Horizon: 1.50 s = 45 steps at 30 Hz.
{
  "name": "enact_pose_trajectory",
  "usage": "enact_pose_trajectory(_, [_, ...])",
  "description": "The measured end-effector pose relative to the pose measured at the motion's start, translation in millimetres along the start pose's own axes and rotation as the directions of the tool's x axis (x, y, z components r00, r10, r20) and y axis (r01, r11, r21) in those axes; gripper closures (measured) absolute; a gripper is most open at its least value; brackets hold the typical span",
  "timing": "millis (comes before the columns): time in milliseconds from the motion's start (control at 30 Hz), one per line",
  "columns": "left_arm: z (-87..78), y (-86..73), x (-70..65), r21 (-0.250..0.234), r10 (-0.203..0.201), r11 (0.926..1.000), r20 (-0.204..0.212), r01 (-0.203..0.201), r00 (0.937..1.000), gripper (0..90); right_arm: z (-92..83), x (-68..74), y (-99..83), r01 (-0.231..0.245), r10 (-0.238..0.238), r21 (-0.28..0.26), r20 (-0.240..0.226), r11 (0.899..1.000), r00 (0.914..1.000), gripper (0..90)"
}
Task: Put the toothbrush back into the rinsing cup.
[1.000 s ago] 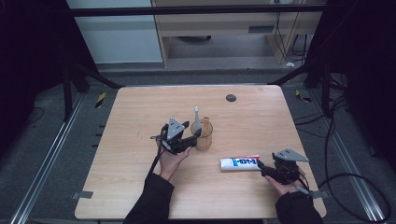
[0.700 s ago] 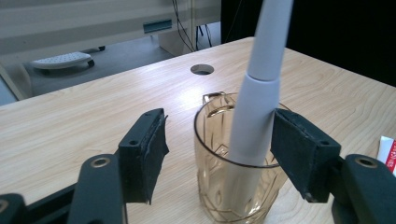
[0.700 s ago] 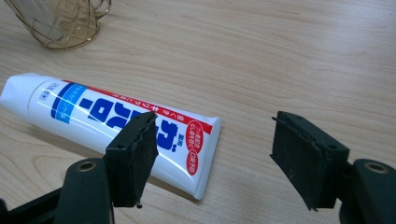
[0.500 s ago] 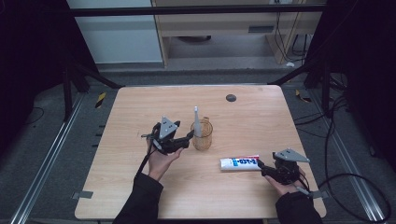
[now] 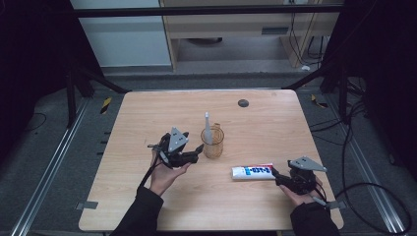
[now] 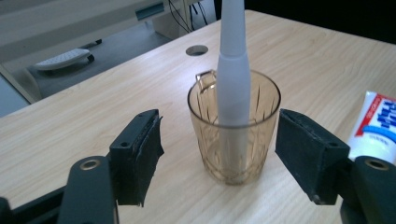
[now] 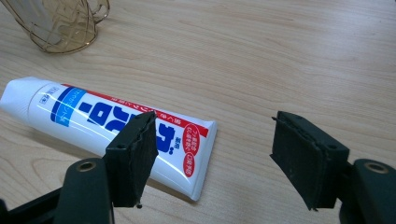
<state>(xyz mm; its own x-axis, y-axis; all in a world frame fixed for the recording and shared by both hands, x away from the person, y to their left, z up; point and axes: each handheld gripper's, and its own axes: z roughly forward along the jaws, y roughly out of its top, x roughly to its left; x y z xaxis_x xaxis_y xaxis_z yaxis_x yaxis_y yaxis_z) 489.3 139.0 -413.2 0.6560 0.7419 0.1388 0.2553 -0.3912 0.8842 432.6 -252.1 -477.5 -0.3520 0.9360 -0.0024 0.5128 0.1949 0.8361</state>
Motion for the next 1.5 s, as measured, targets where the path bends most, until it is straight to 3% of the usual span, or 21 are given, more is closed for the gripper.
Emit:
enact_pose_trajectory(233, [-18.3, -16.4, 5.4, 0.038, 0.005, 0.9993, -0.007, -0.005, 1.0000, 30.3, 0.3, 0.4, 0.2, -0.001, 0.001, 0.003, -0.001, 1.000, 1.0000, 31.0])
enact_pose_trajectory(467, [-37.5, -43.7, 14.9, 0.080, -0.041, 0.9958, -0.040, 0.044, 0.9984, 30.5, 0.1, 1.4, 0.5, -0.004, 0.004, 0.006, -0.011, 1.000, 0.9999, 31.2])
enact_pose_trajectory(800, [-71.5, -79.8, 34.2, 0.094, -0.142, 0.9842, -0.090, 0.150, 0.9858, 31.6, 1.7, 0.5, 1.5, -0.004, 0.004, 0.006, -0.013, 1.000, 0.9999, 32.1])
enact_pose_trajectory(1167, [-93.3, -104.7, 45.8, 0.135, -0.182, 0.9700, -0.150, 0.202, 0.9718, 33.7, 6.9, -0.4, 7.7, -0.012, 0.012, 0.017, -0.031, 1.000, 0.9994, 39.1])
enact_pose_trajectory(1500, [-101.7, -114.8, 50.4, 0.170, -0.175, 0.9643, -0.169, 0.204, 0.9699, 40.2, 22.0, 3.0, 17.0, 0.013, -0.010, 0.058, -0.043, 0.998, 0.9990, 48.9])
